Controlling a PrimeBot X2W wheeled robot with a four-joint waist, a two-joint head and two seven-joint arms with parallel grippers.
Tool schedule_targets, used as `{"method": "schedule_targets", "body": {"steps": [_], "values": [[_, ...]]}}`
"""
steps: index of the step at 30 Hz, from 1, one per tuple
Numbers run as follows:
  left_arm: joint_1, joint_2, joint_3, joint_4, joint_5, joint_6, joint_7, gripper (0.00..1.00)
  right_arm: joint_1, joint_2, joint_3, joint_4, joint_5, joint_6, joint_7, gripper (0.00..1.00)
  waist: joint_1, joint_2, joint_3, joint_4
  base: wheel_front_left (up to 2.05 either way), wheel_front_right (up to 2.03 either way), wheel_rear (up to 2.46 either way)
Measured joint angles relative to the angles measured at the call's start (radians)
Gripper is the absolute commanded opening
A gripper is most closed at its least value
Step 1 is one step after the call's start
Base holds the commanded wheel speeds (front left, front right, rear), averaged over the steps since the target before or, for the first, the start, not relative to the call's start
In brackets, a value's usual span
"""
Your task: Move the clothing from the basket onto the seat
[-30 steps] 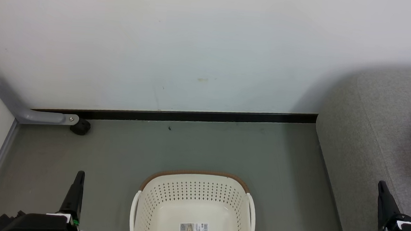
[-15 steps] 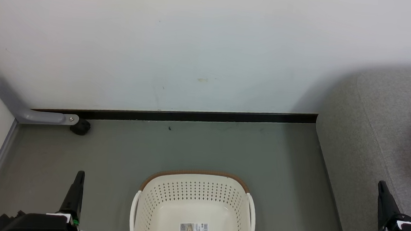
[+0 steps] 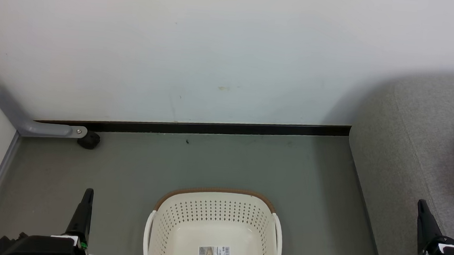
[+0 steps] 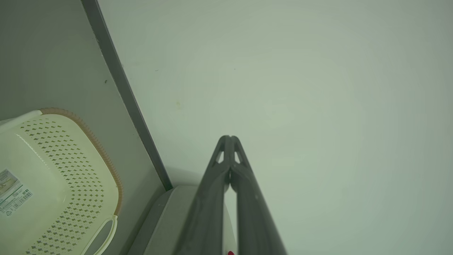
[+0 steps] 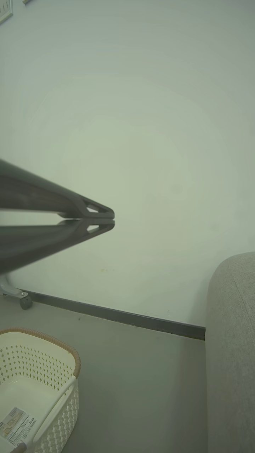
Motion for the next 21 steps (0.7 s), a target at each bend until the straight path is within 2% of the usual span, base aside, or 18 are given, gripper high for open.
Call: {"method": "schedule_targets", "body": {"steps": [21], "values": [[0.000, 0.000, 0.000, -0.001, 0.000, 0.000, 0.000, 0.00, 0.000, 0.000, 0.000, 0.000, 0.000, 0.000, 0.000, 0.00, 0.0000, 0.0001, 0.000, 0.000, 0.00, 0.00, 0.00]]}}
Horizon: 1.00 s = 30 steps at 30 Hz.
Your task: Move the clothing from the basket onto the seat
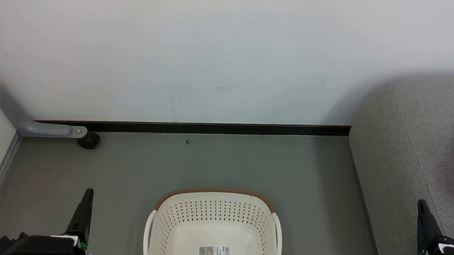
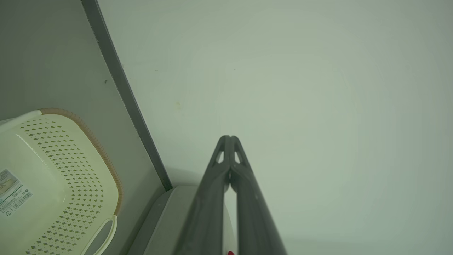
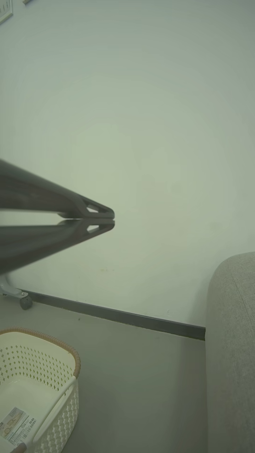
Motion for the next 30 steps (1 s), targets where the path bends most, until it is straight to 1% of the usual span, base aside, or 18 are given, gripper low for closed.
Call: {"method": "schedule_targets", "body": {"steps": [30], "values": [[0.000, 0.000, 0.000, 0.000, 0.000, 0.000, 0.000, 0.00, 0.000, 0.000, 0.000, 0.000, 0.000, 0.000, 0.000, 0.00, 0.0000, 0.0000, 0.000, 0.000, 0.00, 0.00, 0.00]]}}
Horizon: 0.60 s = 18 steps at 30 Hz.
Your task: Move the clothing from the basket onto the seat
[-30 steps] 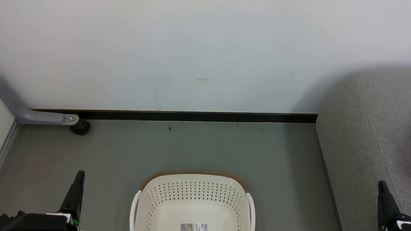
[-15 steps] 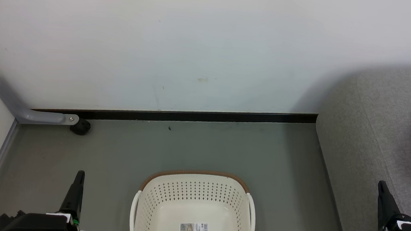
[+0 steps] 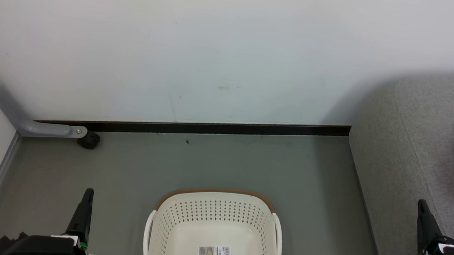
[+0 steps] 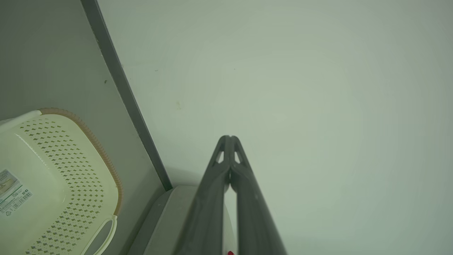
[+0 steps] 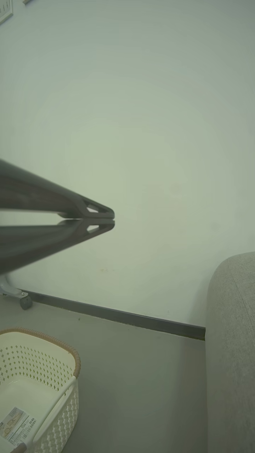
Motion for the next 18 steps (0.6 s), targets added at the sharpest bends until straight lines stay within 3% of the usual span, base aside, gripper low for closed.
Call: {"method": "schedule_targets", "body": {"steps": [18], "values": [[0.000, 0.000, 0.000, 0.000, 0.000, 0.000, 0.000, 0.00, 0.000, 0.000, 0.000, 0.000, 0.000, 0.000, 0.000, 0.00, 0.0000, 0.0000, 0.000, 0.000, 0.00, 0.00, 0.00]]}}
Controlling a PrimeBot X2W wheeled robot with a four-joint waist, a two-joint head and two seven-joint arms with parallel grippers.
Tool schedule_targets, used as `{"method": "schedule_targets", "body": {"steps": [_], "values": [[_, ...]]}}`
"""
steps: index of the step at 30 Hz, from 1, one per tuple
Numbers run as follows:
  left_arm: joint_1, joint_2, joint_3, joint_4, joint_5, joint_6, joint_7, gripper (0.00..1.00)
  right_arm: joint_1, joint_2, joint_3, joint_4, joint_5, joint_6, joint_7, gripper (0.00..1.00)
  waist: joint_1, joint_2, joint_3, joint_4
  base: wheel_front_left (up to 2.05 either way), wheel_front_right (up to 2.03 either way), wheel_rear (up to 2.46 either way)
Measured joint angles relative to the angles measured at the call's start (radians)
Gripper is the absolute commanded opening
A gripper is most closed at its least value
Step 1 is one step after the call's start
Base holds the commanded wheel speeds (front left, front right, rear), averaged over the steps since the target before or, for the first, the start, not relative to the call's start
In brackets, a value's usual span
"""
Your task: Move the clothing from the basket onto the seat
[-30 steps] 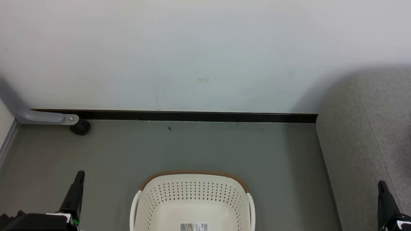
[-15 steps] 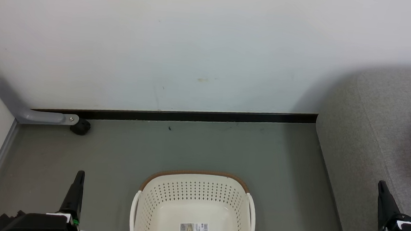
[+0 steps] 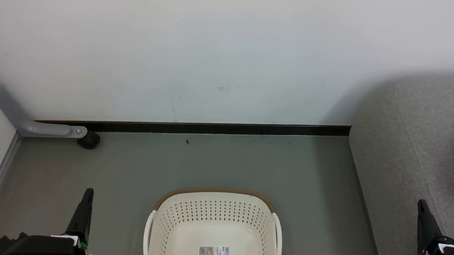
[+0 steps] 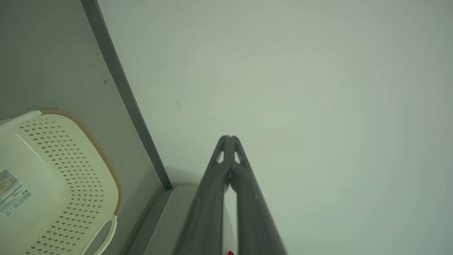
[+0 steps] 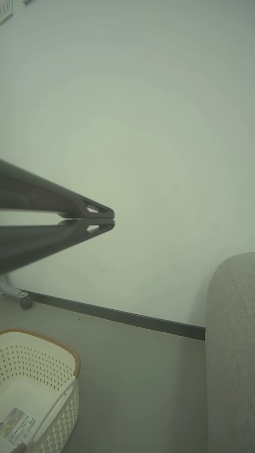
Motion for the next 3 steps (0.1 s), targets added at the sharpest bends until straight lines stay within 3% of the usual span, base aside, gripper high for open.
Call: {"method": "schedule_targets", "body": {"steps": [3], "values": [[0.000, 0.000, 0.000, 0.000, 0.000, 0.000, 0.000, 0.00, 0.000, 0.000, 0.000, 0.000, 0.000, 0.000, 0.000, 0.00, 0.0000, 0.0000, 0.000, 0.000, 0.00, 0.00, 0.00]]}}
